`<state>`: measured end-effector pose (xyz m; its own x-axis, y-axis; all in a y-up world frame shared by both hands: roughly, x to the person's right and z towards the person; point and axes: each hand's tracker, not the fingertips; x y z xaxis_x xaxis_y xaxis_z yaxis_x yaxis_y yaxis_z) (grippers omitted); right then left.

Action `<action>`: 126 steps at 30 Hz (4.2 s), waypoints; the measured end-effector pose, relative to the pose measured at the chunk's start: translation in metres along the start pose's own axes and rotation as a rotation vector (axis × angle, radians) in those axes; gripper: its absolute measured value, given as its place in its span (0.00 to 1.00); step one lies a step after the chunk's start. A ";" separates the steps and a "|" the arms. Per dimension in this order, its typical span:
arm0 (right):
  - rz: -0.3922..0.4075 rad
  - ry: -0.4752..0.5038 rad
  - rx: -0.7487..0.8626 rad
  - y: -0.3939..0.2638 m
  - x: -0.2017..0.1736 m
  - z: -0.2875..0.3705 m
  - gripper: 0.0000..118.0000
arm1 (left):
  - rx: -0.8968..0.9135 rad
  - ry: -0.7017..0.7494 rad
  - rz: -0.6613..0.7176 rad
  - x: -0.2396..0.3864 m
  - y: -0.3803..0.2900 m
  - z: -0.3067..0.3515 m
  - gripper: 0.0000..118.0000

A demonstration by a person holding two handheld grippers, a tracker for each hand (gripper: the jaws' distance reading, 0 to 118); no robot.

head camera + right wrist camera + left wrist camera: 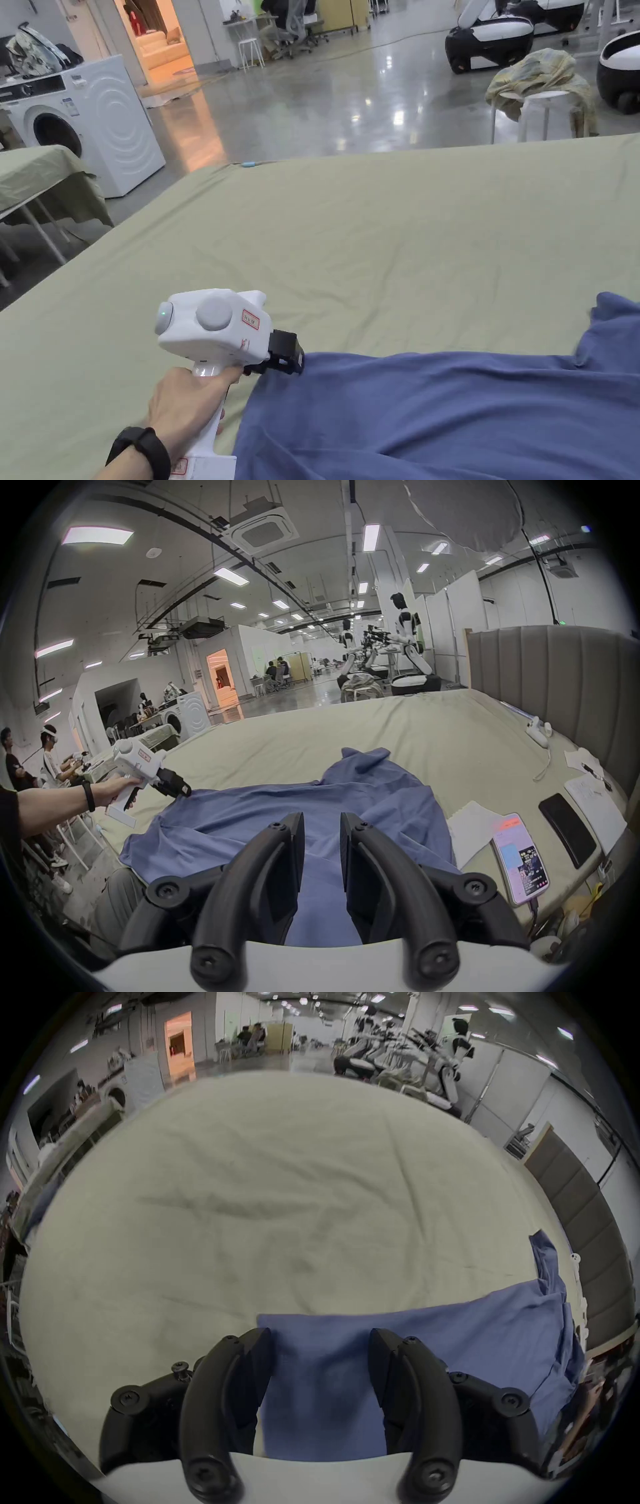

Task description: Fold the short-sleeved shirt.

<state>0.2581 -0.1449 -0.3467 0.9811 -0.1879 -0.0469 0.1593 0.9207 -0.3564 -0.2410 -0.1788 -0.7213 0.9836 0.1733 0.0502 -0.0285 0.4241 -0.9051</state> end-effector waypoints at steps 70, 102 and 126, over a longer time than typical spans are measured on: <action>-0.002 -0.189 -0.449 -0.047 0.089 0.013 0.59 | 0.448 -0.065 -0.148 -0.025 -0.261 0.178 0.47; 0.143 0.021 0.068 0.030 -0.074 0.037 0.00 | 0.839 -0.294 -0.157 0.039 -0.281 0.280 0.03; 0.061 0.053 -0.074 0.019 -0.087 0.027 0.00 | 0.144 -0.866 0.511 -0.136 -0.232 0.053 0.47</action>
<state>0.1784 -0.1017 -0.3240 0.9811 -0.1522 -0.1191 0.0892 0.9034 -0.4193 -0.3777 -0.2540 -0.4955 0.3825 0.9239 0.0118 -0.4864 0.2122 -0.8475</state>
